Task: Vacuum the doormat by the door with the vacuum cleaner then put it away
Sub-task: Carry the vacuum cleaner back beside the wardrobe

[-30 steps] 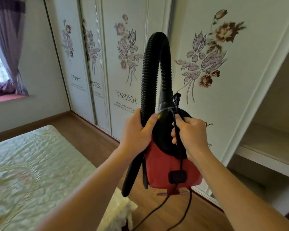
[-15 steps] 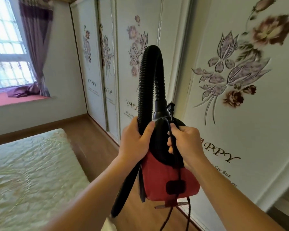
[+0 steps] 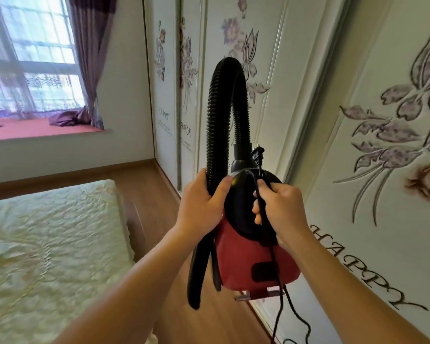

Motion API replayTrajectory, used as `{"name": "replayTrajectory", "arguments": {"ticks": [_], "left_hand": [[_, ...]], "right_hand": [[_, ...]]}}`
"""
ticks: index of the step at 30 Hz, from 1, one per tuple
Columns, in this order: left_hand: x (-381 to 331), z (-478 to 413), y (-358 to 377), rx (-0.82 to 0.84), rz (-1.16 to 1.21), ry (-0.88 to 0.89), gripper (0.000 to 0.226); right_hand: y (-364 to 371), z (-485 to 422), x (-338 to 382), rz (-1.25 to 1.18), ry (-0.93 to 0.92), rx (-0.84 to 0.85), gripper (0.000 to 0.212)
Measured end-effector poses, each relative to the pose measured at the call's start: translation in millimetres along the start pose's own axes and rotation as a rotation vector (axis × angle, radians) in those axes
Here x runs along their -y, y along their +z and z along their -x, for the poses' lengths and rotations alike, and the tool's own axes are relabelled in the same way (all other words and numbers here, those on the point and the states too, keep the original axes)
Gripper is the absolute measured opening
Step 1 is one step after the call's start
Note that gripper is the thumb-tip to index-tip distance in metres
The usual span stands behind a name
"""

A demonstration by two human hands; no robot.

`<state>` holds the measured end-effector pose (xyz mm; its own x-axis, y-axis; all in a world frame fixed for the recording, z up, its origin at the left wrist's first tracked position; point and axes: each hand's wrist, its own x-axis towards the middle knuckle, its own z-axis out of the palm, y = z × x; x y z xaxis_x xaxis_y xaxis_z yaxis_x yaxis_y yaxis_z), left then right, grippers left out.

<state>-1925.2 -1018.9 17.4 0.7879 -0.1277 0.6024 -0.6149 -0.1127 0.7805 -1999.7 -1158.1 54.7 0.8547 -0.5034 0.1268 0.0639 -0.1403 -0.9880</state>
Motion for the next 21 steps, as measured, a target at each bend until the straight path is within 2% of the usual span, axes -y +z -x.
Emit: {"name": "replayTrajectory", "arguments": {"ticks": [11,18,21], "left_hand": [[92.2,-119.5,1.4,-0.077,-0.047,0.087,0.020],[148.1,-170.8,-0.2,-0.149,-0.107,0.055,0.022],[169.9,-192.7,-0.5,-0.187,-0.162,0.052,0.013]], "right_hand": [[71.3,-144.9,-12.4,-0.056,0.011,0.072,0.039],[113.2,-219.2,-26.9,-0.068,0.004,0.156,0.041],[133.2,-251.9,-36.1,-0.080,-0.006,0.212,0.041]]}}
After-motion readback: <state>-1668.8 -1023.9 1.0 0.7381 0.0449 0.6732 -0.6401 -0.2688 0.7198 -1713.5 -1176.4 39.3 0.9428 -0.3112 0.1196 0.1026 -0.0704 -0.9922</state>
